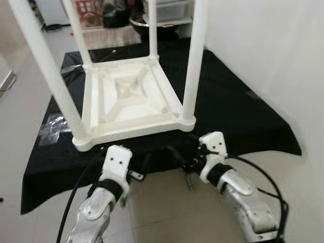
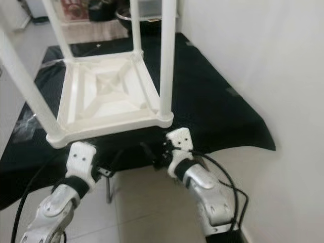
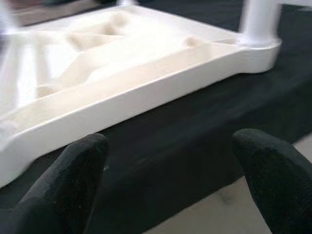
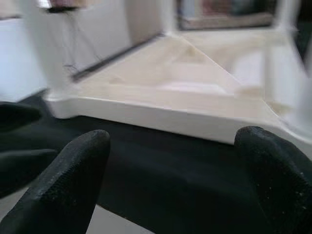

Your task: Building children table

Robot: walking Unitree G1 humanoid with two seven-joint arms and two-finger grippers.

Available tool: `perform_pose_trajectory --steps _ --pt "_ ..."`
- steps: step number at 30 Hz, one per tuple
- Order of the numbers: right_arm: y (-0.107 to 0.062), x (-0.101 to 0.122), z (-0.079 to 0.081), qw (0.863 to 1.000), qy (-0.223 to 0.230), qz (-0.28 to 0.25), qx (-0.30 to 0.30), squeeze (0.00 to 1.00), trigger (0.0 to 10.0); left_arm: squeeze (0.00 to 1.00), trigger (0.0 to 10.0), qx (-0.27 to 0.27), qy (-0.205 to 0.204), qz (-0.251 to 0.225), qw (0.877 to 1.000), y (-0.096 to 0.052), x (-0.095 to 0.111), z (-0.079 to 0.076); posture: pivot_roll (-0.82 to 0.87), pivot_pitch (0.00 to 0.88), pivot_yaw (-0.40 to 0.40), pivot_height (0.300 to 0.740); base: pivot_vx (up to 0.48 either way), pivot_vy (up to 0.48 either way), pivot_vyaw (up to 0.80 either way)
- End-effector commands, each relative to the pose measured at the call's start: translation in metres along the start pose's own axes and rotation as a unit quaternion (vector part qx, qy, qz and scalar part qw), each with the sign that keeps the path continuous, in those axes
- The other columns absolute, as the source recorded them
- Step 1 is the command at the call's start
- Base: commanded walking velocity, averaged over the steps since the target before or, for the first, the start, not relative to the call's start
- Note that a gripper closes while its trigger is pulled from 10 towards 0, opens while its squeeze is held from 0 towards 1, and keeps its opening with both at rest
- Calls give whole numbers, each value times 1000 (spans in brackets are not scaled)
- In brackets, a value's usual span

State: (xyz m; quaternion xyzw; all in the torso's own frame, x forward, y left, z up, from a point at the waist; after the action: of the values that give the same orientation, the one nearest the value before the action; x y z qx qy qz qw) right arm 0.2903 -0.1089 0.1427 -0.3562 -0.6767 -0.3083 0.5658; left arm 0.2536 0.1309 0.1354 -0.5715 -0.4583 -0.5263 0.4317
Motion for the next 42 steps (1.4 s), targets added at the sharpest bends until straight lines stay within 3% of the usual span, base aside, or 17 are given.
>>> perform_pose_trajectory --steps 1,5,13,22,29,34,42 --pt "-5 -3 -7 999 -19 4 -27 0 10000 0 10000 10 1 -5 1000 2 0 3 -21 31 -19 740 0 0 800" --pt "-7 -5 -13 998 -38 8 -53 0 10000 0 10000 2 -25 -9 1000 7 0 3 -30 22 -15 740 0 0 800" --pt "-3 -4 -17 998 -34 5 -62 0 10000 0 10000 -20 -32 -18 999 13 3 0 -32 21 -11 740 0 0 800" --pt "0 -8 -19 997 -27 17 -71 0 10000 0 10000 -29 -28 -20 999 16 2 -1 -36 22 -2 740 0 -414 0" --pt "1 -8 -22 996 -19 17 -80 0 10000 0 10000 -27 -32 -24 999 19 4 2 -35 21 -1 740 0 0 0" --pt "0 -10 -26 996 12 13 -91 0 10000 0 10000 -24 -36 -34 998 19 7 5 -38 19 0 740 0 0 -543" --pt "0 -5 -22 997 4 -6 -79 0 10000 0 10000 -20 -39 -41 998 19 9 7 -39 20 0 740 0 0 -105"
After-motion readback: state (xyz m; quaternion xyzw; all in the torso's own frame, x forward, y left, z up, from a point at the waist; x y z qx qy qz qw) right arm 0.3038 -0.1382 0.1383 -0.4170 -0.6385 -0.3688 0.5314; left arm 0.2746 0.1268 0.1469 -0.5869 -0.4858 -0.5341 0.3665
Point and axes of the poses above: a point about 5 cm out from each wrist's last joint towards the gripper, its own y axis pointing out of the wrist towards the gripper, its own x axis along the axis of the wrist's last joint, z = x × y, the point moved 1 cm from there along y, pointing out of the wrist towards the gripper, and after that the axes turned 11 degrees about -y, right-handed, at the moved point
